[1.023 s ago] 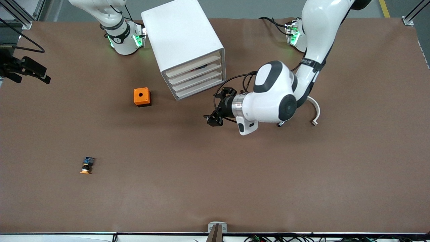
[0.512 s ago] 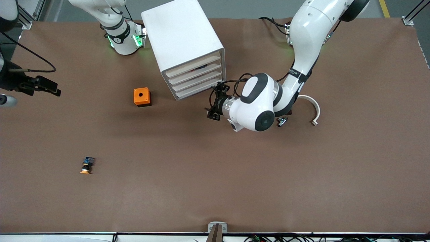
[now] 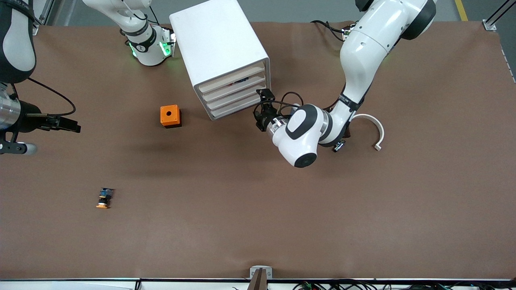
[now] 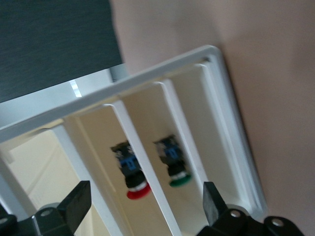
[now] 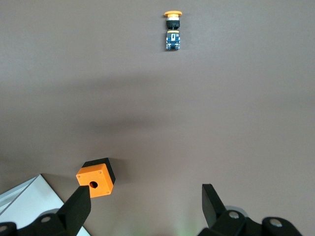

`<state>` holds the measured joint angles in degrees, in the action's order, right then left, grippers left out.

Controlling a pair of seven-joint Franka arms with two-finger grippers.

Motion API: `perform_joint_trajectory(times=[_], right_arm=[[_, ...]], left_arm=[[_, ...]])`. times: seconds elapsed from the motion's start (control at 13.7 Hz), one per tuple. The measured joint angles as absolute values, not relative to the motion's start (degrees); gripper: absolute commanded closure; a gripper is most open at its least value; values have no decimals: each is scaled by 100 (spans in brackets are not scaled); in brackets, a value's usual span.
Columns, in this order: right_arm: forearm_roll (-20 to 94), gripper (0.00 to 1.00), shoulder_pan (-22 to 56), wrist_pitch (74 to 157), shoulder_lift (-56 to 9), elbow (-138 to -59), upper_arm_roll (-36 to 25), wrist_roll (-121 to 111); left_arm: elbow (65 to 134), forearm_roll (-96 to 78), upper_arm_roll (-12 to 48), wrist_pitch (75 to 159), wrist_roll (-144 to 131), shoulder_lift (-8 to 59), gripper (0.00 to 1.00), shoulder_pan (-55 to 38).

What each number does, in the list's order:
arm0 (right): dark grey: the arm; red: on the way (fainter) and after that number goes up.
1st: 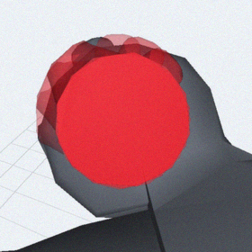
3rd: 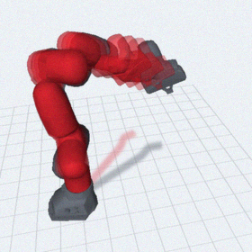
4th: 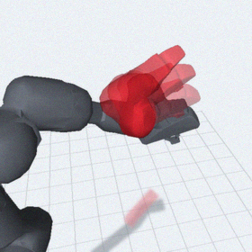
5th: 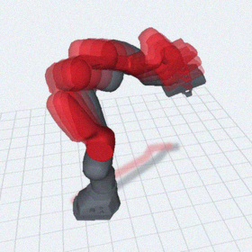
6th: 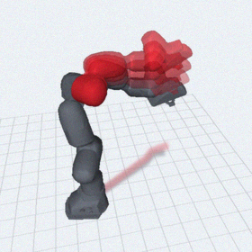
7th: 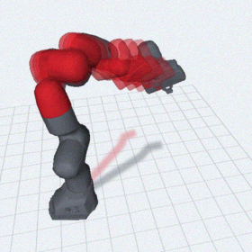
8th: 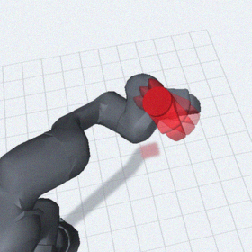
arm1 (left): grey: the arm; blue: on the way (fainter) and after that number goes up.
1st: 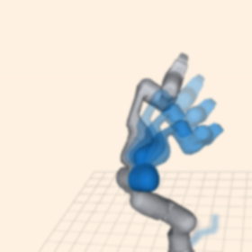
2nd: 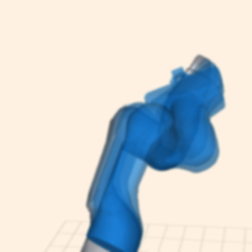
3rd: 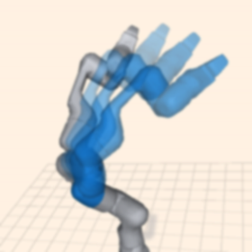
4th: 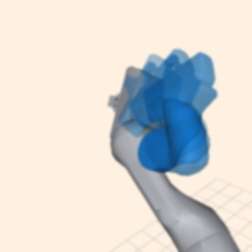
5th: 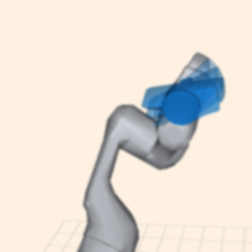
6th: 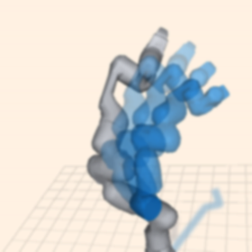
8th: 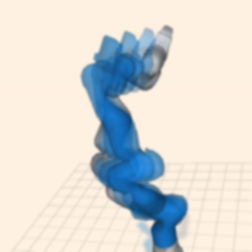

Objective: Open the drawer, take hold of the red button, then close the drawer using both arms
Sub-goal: 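Grasp the drawer edge with the left gripper while the right gripper approaches, then pull the drawer open with the left gripper while the right gripper reaches in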

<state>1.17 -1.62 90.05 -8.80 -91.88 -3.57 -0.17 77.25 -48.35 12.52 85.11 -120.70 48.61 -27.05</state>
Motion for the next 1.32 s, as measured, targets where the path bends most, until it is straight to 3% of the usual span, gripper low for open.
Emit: perform_joint_trajectory(times=[0.29,0.73,1.32], right_arm=[[133,0,-157,8953,-879,-9122,-329,-16],[148,0,-46,8910,-879,-9149,-279,449],[160,0,363,8878,-871,-9229,-263,1586]], left_arm=[[7721,-5330,1232,7927,-12731,5171,5,-2676],[7719,-5551,1229,7840,-13011,5498,42,-2651],[7765,-5693,1250,7635,-13058,5691,45,-2717]])
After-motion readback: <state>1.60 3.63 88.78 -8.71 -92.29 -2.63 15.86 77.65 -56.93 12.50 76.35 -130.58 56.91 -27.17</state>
